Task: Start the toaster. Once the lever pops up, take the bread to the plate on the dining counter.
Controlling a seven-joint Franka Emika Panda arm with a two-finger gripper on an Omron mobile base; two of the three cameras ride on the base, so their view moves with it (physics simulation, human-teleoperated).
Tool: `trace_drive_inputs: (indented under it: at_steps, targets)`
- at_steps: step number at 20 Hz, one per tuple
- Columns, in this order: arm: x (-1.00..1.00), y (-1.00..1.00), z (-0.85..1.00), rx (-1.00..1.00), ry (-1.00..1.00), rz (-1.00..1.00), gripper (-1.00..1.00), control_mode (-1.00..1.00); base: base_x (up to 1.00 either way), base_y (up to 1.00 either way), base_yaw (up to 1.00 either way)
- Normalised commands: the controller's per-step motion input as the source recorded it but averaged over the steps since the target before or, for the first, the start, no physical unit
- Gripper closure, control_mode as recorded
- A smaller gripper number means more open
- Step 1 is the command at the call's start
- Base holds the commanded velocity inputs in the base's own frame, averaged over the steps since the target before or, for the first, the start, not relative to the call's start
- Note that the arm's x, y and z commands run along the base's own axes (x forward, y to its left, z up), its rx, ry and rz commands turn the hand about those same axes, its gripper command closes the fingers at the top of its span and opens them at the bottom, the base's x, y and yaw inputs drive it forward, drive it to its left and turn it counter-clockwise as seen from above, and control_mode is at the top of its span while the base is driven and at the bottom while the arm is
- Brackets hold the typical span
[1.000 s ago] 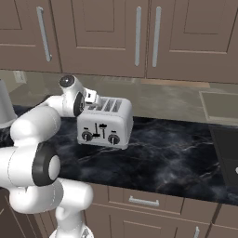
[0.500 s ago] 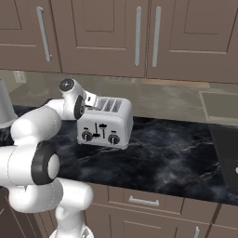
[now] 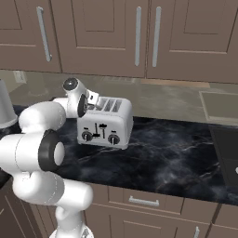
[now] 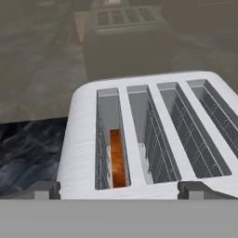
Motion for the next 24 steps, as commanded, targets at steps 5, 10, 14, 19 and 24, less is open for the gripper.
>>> trace_drive_inputs:
  at_steps: [5,10,14,19,24]
  targets:
    - [0.22,0.0,-0.16,0.0,0.0,0.0,-1.0,-1.0,0.0,0.0,0.0]
    - [0.11,0.0,-0.13,0.0,-0.04,0.01,-1.0,-1.0,0.0,0.0,0.0]
    - [0.05,0.0,-0.11,0.0,-0.05,0.0,-1.0,-1.0,0.0,0.0,0.0]
    - [0.07,0.0,-0.02,0.0,-0.03,0.01,-1.0,-1.0,0.0,0.0,0.0]
    - [0.08,0.0,0.0,0.0,0.0,0.0,-1.0,-1.0,0.0,0.0,0.0]
